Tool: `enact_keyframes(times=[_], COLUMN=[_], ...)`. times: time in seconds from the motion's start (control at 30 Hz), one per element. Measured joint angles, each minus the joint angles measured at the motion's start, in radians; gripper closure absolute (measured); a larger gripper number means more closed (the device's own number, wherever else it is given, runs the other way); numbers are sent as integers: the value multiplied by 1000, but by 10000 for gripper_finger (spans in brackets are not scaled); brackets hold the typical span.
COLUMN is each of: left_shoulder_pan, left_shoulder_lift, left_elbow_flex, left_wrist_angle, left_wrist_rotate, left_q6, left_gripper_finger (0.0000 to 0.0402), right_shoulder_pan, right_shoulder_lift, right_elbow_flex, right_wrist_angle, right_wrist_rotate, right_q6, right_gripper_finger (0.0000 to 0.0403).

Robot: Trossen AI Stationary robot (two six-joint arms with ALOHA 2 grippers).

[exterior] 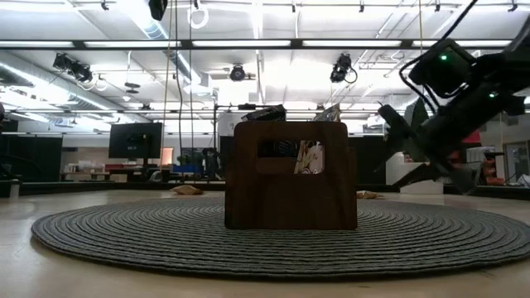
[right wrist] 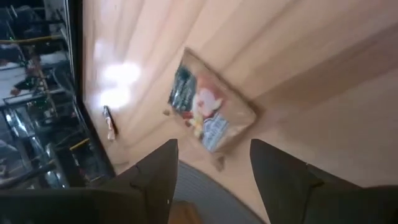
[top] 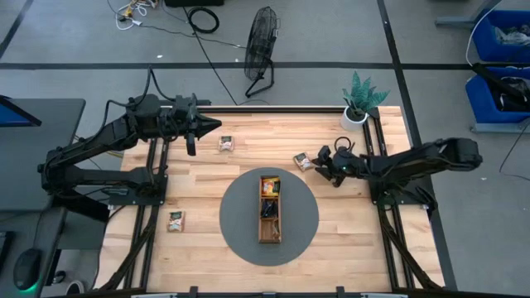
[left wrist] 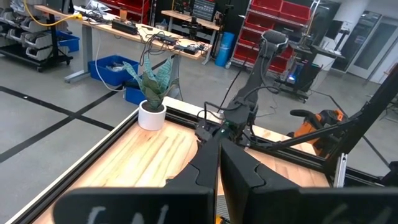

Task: Pick & Place Tea
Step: Put the brown tea bag into the bottom section of the wooden organizer

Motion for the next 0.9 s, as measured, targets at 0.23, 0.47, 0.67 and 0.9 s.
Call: enact_keyframes(times=[0.23, 0.47, 0.67, 0.9], left_shoulder_pan=[0, 0, 0, 0], left_shoulder_lift=[0, 0, 0, 0], left_elbow_flex=[0, 0, 0, 0], left_wrist_angle=[0, -7, -8, -8], left_wrist_rotate=[0, 0, 0, 0], left_q6=[6, 1, 1, -1], left_gripper_finger=[385, 385, 385, 385], right_shoulder_pan=[-2, -21, -54, -104], right_shoulder_lift=[156, 225, 227, 226], right_elbow_flex=[67, 82, 82, 84], right_wrist_angle=[26, 77, 50, -16], right_wrist_rotate=[-49, -57, -93, -107], right_q6=[14, 39, 32, -30], right_gripper_finger=[197, 197, 218, 315])
